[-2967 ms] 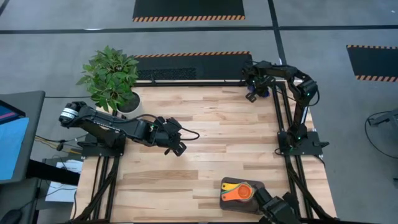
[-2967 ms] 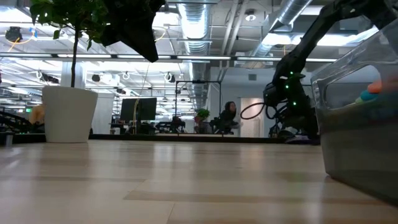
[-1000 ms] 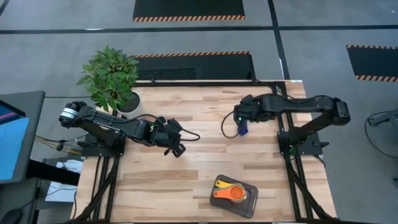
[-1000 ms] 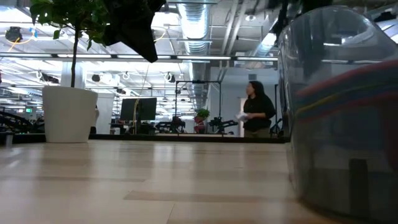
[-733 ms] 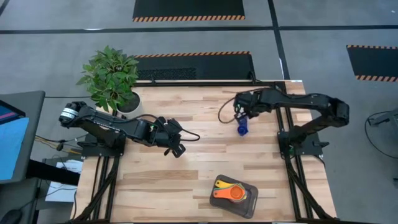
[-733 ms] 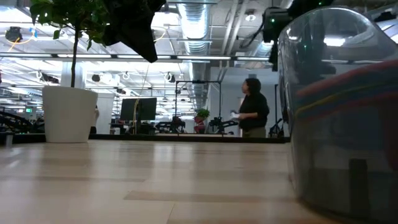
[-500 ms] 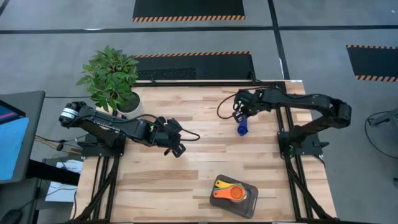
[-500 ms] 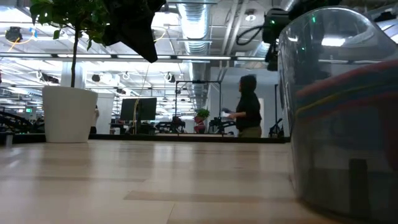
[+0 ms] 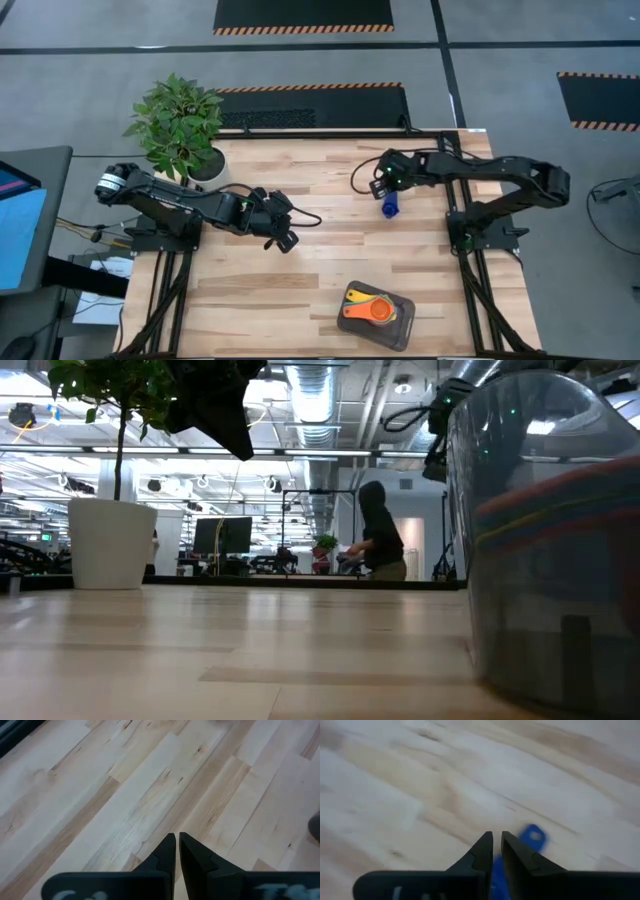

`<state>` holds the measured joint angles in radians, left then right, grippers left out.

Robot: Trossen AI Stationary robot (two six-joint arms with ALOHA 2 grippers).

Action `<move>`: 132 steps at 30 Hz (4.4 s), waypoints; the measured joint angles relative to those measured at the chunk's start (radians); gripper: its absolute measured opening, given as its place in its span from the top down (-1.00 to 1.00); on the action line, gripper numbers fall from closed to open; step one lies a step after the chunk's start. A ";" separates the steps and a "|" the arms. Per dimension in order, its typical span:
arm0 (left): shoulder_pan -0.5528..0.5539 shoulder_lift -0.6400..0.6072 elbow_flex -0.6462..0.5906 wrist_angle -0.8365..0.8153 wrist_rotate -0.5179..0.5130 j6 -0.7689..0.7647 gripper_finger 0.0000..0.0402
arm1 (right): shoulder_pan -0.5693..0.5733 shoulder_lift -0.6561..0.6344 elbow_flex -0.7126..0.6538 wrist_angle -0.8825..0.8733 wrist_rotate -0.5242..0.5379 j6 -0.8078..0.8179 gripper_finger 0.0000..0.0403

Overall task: Nest measuring cups in basket
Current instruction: Move the dark blue measuring cup on the center of the table, then adjust the transparent black bin

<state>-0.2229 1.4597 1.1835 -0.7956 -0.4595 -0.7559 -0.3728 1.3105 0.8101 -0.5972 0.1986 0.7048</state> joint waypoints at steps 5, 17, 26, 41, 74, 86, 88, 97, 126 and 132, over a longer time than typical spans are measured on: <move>0.000 0.000 0.000 0.000 0.000 -0.009 0.95 | -0.015 0.003 -0.014 -0.087 0.031 0.077 0.69; 0.000 0.000 0.000 0.001 -0.023 -0.013 0.95 | -0.023 0.091 -0.112 -0.092 0.074 0.201 0.69; 0.000 0.000 0.000 0.001 -0.020 -0.013 0.95 | 0.024 0.242 -0.122 0.097 0.098 0.202 0.69; 0.000 0.000 0.000 0.001 -0.012 -0.013 0.95 | 0.275 0.329 0.006 0.097 -0.005 0.293 0.68; 0.000 0.000 0.000 0.001 -0.010 0.010 0.95 | 0.379 0.298 0.001 -0.161 0.028 0.428 0.86; 0.000 0.000 0.000 0.001 0.000 0.010 0.95 | 0.587 0.296 0.002 -0.158 0.023 0.671 0.89; 0.000 0.000 0.000 0.001 0.000 0.010 0.95 | 0.592 0.288 0.005 -0.204 0.098 0.689 0.87; 0.000 0.000 0.000 0.000 0.010 0.010 0.95 | 0.609 0.138 0.206 -0.648 0.187 0.678 0.94; -0.076 0.364 0.072 0.426 0.254 0.295 0.95 | 1.421 0.347 0.356 -0.189 -0.159 1.140 0.92; -0.086 0.475 0.186 0.454 0.284 0.337 0.95 | 1.421 0.439 0.365 -0.169 -0.174 1.148 0.94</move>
<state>-0.3089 1.9344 1.3696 -0.3419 -0.1755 -0.4192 1.0477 1.7497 1.1755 -0.7666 0.0246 1.8526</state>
